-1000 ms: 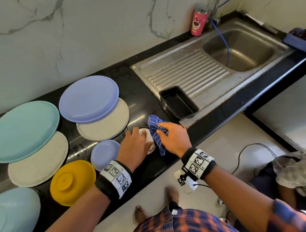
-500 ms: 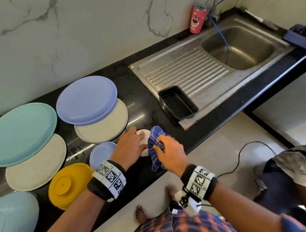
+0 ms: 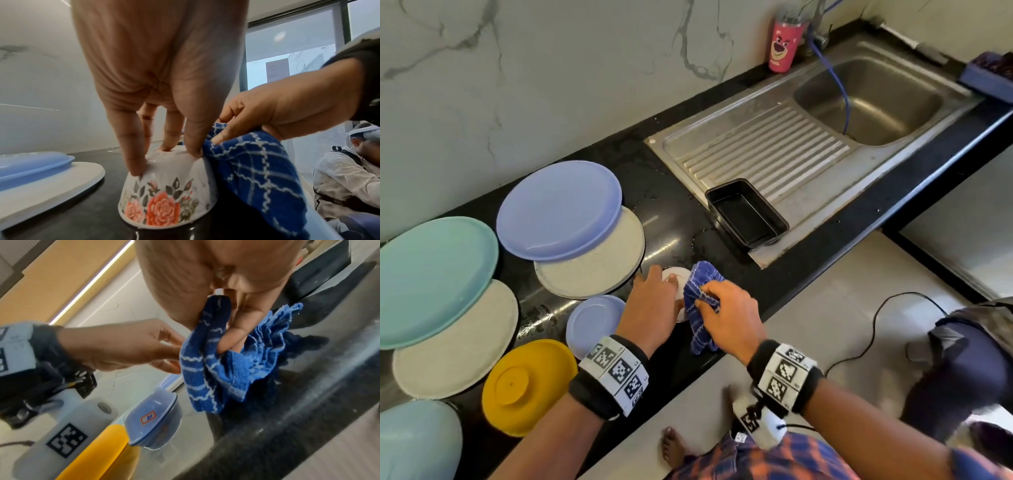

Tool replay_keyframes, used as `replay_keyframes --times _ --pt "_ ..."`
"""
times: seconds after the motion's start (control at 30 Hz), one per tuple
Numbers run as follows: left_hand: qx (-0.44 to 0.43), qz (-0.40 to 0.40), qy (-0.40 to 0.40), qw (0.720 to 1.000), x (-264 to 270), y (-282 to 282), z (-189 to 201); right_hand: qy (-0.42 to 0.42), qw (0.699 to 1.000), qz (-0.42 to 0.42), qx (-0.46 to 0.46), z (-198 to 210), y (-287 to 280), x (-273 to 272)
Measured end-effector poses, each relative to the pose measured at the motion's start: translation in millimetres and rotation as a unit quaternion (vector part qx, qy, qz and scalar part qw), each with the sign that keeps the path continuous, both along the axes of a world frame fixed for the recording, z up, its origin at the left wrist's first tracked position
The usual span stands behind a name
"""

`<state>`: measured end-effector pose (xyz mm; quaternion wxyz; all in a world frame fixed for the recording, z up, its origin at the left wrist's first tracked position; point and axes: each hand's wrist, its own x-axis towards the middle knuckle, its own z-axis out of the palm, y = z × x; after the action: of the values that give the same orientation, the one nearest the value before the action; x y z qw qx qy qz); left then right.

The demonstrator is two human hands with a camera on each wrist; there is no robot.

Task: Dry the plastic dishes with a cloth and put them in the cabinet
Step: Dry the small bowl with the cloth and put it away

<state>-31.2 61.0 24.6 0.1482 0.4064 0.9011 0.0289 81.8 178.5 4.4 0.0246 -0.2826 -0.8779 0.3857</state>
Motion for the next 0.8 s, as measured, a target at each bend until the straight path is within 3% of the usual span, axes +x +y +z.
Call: replay_keyframes --times 0.17,0.27,0.37,0.43,0.53,0.63,0.8 --pt "0.033 0.096 -0.018 0.995 5.6 4.9 -0.9 0.001 1.000 -0.020 0.023 3.5 15.0 -31.1" --pt "0.053 0.131 -0.044 0.989 10.2 7.7 8.0 -0.027 0.998 0.048 0.035 10.5 36.8 -68.3" --pt "0.041 0.141 -0.020 0.989 2.1 2.3 20.7 -0.048 0.992 0.105 0.044 13.4 49.1 -84.0" --pt "0.038 0.122 -0.025 0.992 -17.0 -6.0 24.0 -0.023 0.995 0.090 0.045 12.4 54.3 -79.4" --pt "0.051 0.020 -0.071 0.996 -46.5 -11.5 26.9 0.016 0.998 0.045 0.033 6.7 57.3 -59.5" --pt "-0.021 -0.085 -0.093 0.992 -54.7 -6.9 23.6 0.029 0.999 0.017 0.019 0.7 54.6 -42.8" --pt "-0.038 -0.097 -0.114 0.988 -54.7 -2.7 16.3 0.027 0.999 0.028 -0.005 -1.9 41.1 -48.9"
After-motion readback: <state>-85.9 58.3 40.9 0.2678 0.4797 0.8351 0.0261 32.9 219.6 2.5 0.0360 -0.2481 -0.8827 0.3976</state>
